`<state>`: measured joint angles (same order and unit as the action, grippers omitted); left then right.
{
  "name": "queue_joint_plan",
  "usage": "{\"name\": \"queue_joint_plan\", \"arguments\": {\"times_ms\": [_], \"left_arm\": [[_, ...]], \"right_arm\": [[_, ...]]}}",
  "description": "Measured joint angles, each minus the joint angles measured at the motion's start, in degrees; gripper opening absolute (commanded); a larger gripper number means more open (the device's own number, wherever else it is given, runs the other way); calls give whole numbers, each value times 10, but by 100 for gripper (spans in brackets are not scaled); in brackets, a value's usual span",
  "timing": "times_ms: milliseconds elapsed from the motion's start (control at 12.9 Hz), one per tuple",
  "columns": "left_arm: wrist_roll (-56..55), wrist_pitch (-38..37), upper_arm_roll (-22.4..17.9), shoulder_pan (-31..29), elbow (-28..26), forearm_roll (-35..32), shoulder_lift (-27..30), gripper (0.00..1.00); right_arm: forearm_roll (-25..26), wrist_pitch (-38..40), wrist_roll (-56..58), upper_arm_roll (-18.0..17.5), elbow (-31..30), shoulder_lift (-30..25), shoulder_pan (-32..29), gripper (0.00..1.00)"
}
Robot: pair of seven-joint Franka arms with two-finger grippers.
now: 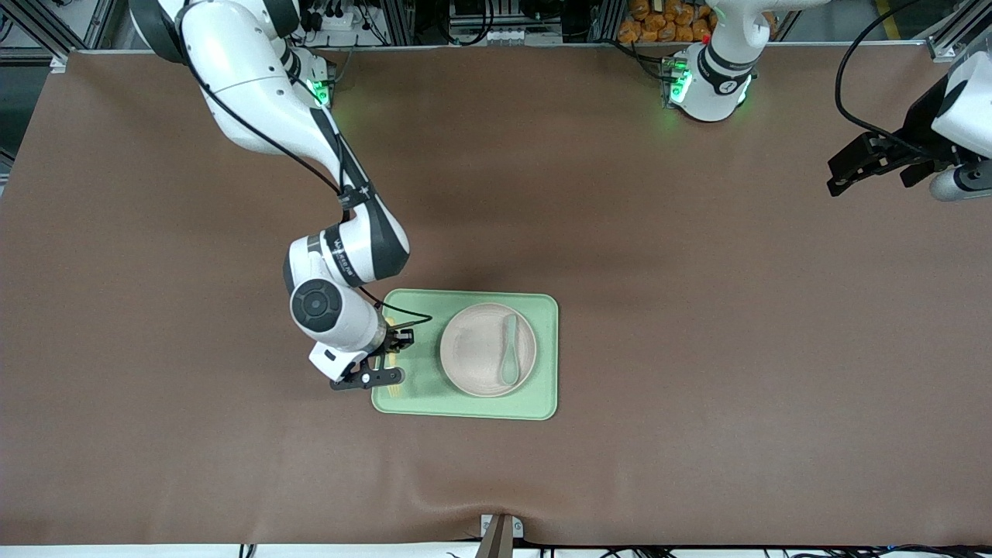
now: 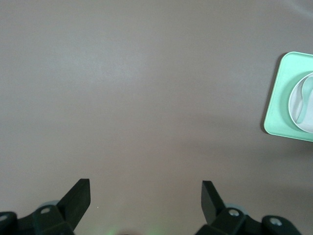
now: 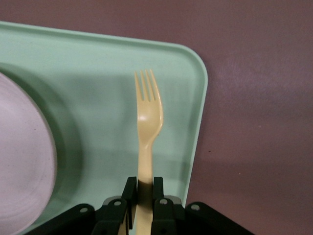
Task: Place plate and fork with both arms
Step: 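Carry the fork with the right gripper beside the plate and release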
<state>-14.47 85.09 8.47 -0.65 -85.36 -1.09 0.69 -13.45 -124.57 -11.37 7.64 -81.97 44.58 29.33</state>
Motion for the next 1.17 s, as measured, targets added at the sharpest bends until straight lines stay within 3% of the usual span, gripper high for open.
{"name": "queue_joint_plan", "arguments": {"times_ms": [699, 777, 855, 933, 1166], "left_arm": [[0, 1, 0, 0, -1, 0, 0, 100], [0, 1, 0, 0, -1, 0, 0, 100], [0, 1, 0, 0, -1, 0, 0, 100], [0, 1, 0, 0, -1, 0, 0, 100], [0, 1, 1, 1, -1, 0, 0, 100]], "right_arm": [[-15, -37, -6, -7, -13, 34, 0, 0], [-15, -38, -8, -7, -13, 35, 1, 15], [-15, -38, -8, -7, -13, 35, 1, 85], [-15, -38, -8, -7, -13, 35, 1, 100], [-15, -36, -9, -9, -11, 34, 2, 100]]}}
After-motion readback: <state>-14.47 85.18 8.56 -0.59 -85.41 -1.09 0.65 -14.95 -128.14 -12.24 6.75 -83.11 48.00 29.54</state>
